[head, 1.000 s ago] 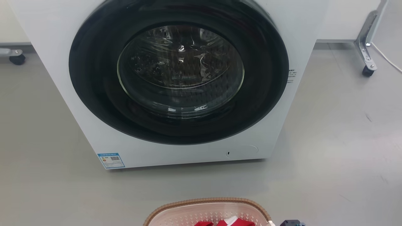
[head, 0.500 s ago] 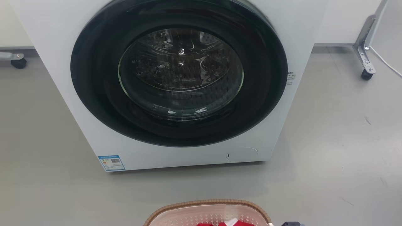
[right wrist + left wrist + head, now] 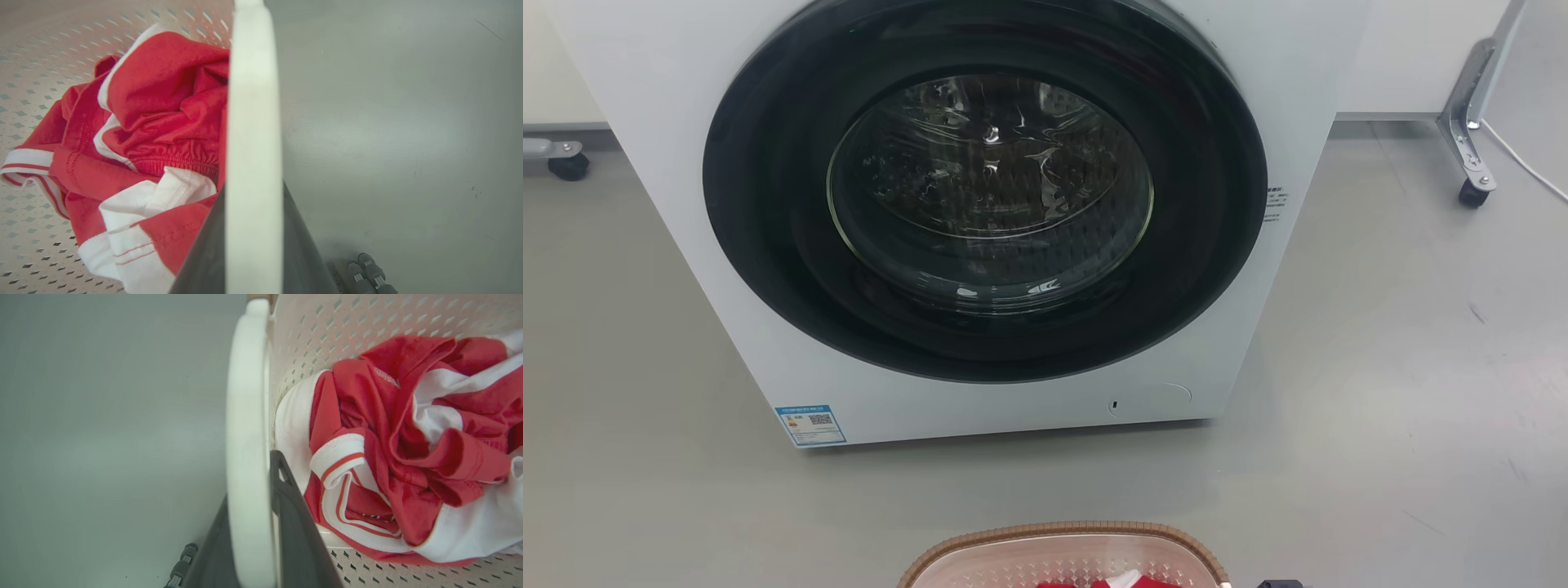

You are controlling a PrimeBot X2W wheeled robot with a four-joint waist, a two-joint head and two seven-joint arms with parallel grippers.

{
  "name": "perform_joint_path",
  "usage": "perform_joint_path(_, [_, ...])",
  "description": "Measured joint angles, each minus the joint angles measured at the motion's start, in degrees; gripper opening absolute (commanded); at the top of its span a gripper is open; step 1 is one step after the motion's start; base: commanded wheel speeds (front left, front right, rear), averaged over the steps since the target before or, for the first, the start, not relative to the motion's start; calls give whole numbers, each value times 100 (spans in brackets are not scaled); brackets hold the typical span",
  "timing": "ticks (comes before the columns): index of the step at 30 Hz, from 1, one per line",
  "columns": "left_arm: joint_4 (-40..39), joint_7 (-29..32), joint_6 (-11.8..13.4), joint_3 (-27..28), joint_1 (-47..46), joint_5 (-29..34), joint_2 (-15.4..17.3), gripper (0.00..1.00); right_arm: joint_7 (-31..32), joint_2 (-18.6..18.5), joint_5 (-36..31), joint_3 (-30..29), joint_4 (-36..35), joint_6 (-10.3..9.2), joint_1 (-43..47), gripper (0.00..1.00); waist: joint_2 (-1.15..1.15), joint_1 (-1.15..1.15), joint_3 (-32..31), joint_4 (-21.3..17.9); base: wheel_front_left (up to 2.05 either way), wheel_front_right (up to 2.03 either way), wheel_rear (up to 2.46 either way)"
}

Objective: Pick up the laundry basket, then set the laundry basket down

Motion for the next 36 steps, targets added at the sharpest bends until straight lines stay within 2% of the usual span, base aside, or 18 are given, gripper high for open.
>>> perform_joint_path(24, [-7,-10,49,-60,-36,-51,1,0,-127,0,249,188,90,0,-73,0,0,0,188,4,0,0,0])
perform_joint_path(36, [-42,-163,99,7,-822,-48,19,0,-289,-1,236,160,202,1,-985,0,0,1,759,21,0,0,0])
